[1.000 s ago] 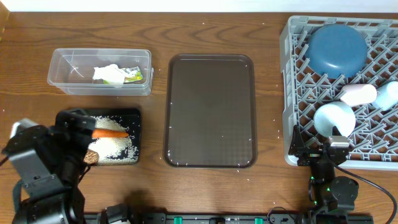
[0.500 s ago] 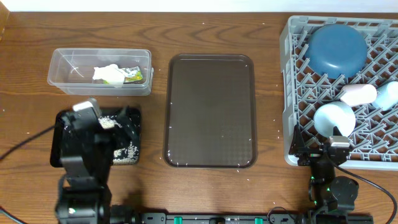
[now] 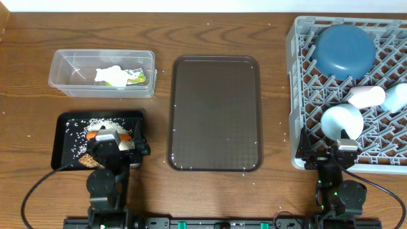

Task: Sort waste into correct bins and load items into the dishwasher rack

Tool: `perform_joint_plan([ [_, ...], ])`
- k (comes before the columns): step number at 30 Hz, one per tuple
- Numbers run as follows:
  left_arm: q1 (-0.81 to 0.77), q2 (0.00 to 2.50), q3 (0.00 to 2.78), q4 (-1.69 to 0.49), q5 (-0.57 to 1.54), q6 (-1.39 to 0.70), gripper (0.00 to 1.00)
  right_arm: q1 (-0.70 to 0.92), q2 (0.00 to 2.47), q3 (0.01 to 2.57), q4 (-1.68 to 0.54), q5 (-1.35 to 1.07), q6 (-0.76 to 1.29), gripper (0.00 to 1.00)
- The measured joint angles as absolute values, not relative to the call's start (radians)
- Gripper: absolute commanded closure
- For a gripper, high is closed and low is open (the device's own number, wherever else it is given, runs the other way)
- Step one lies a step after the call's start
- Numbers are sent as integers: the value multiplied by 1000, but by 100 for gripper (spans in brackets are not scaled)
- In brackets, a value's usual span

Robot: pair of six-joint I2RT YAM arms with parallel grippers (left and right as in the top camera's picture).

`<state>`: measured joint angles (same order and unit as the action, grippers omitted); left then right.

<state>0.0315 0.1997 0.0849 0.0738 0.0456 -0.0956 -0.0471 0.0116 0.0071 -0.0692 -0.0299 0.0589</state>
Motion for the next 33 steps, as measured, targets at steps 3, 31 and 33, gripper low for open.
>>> perform_joint_plan([
  [3, 31, 159, 37, 102, 46, -92, 2, -47, 12, 7, -69, -30, 59, 1],
  [31, -68, 11, 14, -22, 48, 1, 2, -47, 12, 7, -69, -30, 59, 1],
  [33, -68, 11, 14, -22, 48, 1, 2, -47, 12, 7, -69, -30, 59, 1],
])
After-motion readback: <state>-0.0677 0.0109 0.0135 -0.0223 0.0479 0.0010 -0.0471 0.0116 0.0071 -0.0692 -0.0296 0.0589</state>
